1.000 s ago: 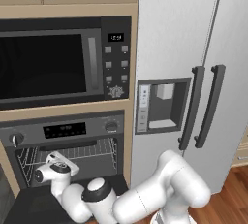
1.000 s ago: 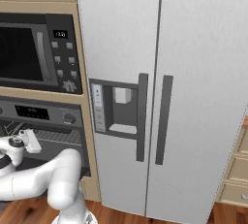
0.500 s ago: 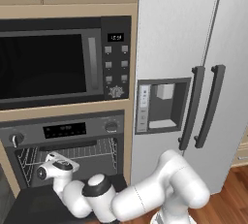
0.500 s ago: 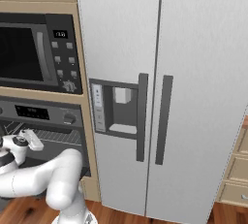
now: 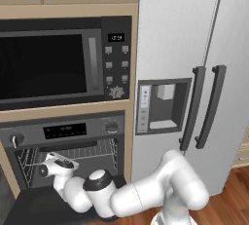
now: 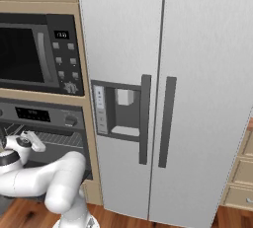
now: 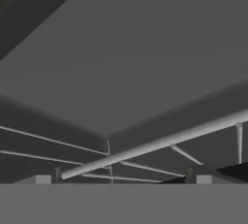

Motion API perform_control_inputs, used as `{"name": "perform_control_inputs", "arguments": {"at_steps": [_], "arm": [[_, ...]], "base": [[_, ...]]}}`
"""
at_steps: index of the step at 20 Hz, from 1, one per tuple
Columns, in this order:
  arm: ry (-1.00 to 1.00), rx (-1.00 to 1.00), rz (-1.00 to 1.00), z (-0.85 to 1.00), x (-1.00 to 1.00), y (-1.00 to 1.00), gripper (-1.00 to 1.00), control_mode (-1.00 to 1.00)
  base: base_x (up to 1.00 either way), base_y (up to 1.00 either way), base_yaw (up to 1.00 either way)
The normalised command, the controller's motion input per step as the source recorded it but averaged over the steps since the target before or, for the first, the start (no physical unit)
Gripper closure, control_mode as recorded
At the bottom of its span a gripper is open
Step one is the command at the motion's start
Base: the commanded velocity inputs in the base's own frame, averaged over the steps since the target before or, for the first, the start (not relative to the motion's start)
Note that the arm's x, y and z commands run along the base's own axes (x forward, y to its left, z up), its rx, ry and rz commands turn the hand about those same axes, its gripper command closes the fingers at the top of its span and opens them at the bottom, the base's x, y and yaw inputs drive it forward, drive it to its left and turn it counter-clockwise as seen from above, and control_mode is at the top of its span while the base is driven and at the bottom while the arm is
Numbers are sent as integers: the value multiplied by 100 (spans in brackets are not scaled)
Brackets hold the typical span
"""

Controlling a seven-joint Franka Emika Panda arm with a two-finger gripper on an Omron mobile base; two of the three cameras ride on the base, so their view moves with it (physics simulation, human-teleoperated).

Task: Take the baked cake out of the oven and place it on the plate for cooling. Then close the oven door.

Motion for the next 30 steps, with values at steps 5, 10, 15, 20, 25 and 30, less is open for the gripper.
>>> {"name": "perform_control_inputs", "arguments": {"at_steps": [5,10,15,20,25,30], "arm": [[-9,-7,0,-65,0,18,-100,-100],[-9,-13,0,-74,0,20,-100,-100],[-5,-17,0,-75,-5,20,-100,-100],[0,-21,0,-73,-13,16,-100,-100],[0,-27,0,-85,-26,18,-100,-100],[0,-28,1,-90,-39,18,-100,-100]], "base": [[0,0,0],[0,0,0],[0,0,0],[0,0,0],[0,0,0],[0,0,0]]}}
